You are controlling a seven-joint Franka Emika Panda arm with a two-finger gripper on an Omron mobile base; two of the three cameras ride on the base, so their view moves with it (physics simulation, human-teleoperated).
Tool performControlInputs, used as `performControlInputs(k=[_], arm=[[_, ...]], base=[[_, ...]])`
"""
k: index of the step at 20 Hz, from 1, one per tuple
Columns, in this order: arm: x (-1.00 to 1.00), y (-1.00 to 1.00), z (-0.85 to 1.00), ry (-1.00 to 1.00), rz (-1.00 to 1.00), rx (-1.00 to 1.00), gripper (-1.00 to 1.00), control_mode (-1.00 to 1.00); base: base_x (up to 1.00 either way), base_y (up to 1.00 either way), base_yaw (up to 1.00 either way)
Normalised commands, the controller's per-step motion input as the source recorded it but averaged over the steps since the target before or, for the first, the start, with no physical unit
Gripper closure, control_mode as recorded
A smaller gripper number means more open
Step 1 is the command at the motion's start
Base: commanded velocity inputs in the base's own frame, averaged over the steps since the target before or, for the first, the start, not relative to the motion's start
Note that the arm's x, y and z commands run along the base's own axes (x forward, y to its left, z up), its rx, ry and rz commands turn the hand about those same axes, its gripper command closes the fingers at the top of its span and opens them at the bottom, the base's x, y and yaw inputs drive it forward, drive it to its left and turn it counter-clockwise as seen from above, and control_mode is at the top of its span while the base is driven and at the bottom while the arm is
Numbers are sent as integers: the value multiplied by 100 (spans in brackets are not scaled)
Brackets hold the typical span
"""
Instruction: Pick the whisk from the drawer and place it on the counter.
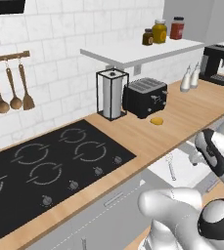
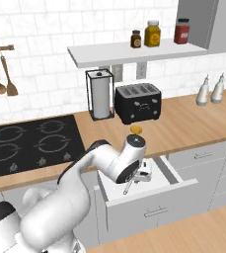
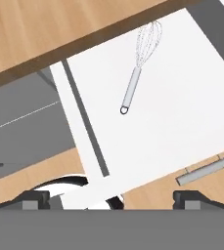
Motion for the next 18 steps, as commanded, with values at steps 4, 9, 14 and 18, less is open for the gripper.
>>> performControlInputs(k=[4, 9, 14, 18], arm=[[56, -39, -12, 12, 9, 8, -100, -100], [64, -20, -44, 10, 14, 3, -100, -100], [37, -21, -68, 4, 15, 1, -100, -100], [15, -28, -69, 0, 17, 4, -100, -100]], base=[[0, 0, 0], [0, 0, 0], [0, 0, 0], [0, 0, 0]])
